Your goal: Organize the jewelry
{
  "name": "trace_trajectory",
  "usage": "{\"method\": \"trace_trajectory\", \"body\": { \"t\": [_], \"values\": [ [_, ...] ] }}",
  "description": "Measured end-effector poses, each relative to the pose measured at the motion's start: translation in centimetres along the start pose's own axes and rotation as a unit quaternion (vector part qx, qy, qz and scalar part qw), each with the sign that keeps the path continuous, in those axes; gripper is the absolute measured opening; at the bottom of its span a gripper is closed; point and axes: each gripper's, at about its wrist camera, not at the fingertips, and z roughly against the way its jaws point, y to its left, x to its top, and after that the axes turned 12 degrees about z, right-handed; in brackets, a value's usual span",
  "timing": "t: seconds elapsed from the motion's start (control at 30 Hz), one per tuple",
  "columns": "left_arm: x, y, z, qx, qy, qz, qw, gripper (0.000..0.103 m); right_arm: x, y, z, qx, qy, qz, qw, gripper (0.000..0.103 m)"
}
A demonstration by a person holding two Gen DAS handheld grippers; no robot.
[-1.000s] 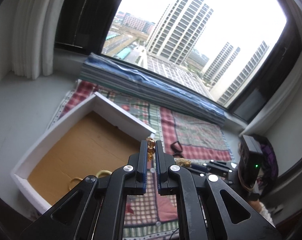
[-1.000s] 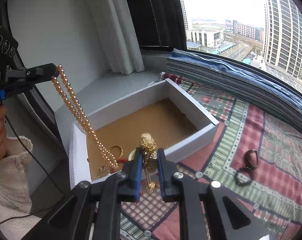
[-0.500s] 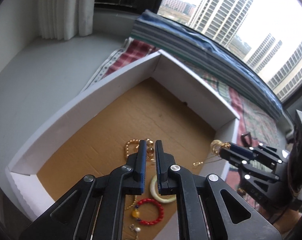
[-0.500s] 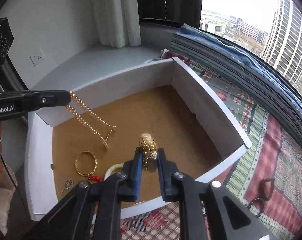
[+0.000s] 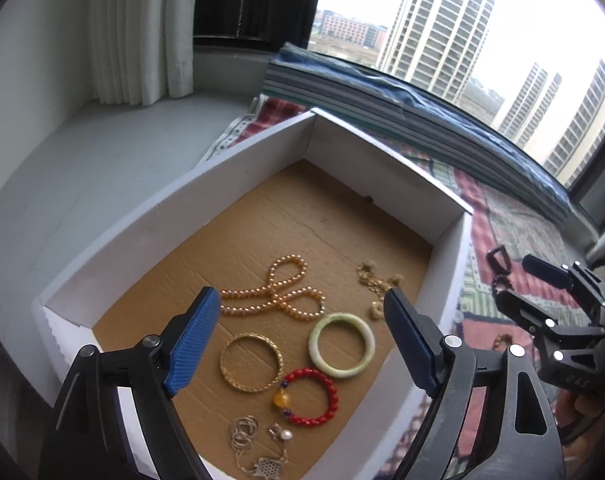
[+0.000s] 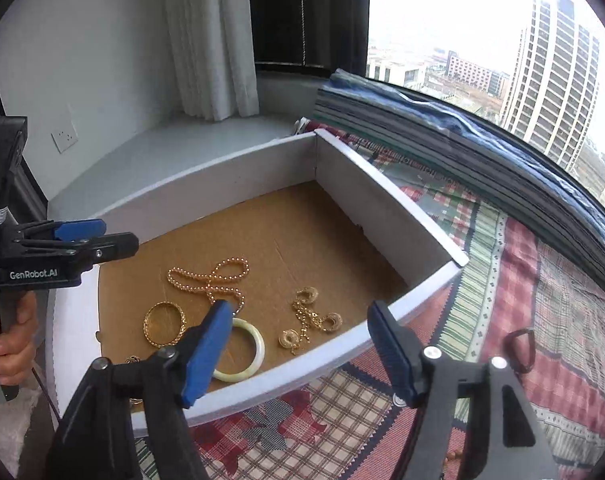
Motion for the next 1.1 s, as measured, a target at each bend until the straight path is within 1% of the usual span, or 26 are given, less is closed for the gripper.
{"method": "trace_trajectory", "body": {
  "t": [0.07, 0.13, 0.23, 0.33, 0.47, 0.57, 0.7, 0.8, 0.97, 1.03, 1.1],
  "values": [
    [-1.3, -1.3, 1.4, -0.018, -0.009, -0.011, 0.9997, 0.089, -1.8, 0.0, 1.5, -0.017, -0.008, -0.001, 1.0, 0.075],
    [-2.8, -2.4, 2.7, -0.038, -0.017, -0.018, 0.999, 0.091, -4.1, -0.1, 2.7, -0.03, -0.008, -0.004, 1.0, 0.075],
    [-5.1, -4.3, 4.3, -0.061, -0.03, -0.04, 0.9969, 0.095, -8.1, -0.6, 4.2, -0.044, 0.006, -0.014, 0.999, 0.076],
    [-7.7, -6.4, 5.2, -0.073, -0.042, -0.067, 0.9942, 0.098, -12.1, -1.7, 5.5, -0.06, 0.022, -0.038, 0.997, 0.077],
    [-11.0, -8.7, 5.3, -0.097, -0.033, -0.08, 0.9915, 0.098, -16.8, -3.0, 7.5, -0.094, 0.032, -0.076, 0.992, 0.082],
    [-13.6, -10.1, 4.9, -0.114, -0.019, -0.084, 0.9898, 0.098, -20.0, -3.4, 8.9, -0.105, 0.033, -0.107, 0.988, 0.082],
    [-16.9, -11.9, 4.1, -0.117, 0.0, -0.112, 0.9868, 0.098, -23.6, -3.2, 10.6, -0.117, 0.029, -0.145, 0.982, 0.082],
    [-18.8, -12.6, 3.6, -0.113, 0.019, -0.134, 0.9843, 0.098, -25.5, -2.8, 11.4, -0.123, 0.036, -0.155, 0.98, 0.082],
    [-20.7, -12.9, 2.7, -0.11, 0.048, -0.144, 0.9822, 0.098, -27.5, -2.4, 12.0, -0.131, 0.052, -0.166, 0.976, 0.082],
    [-21.4, -12.9, 2.4, -0.109, 0.054, -0.143, 0.9822, 0.098, -28.1, -2.3, 12.0, -0.133, 0.057, -0.172, 0.974, 0.082],
    [-21.8, -12.7, 2.2, -0.104, 0.052, -0.142, 0.9829, 0.098, -28.5, -2.3, 12.0, -0.136, 0.061, -0.176, 0.973, 0.082]
  ]
}}
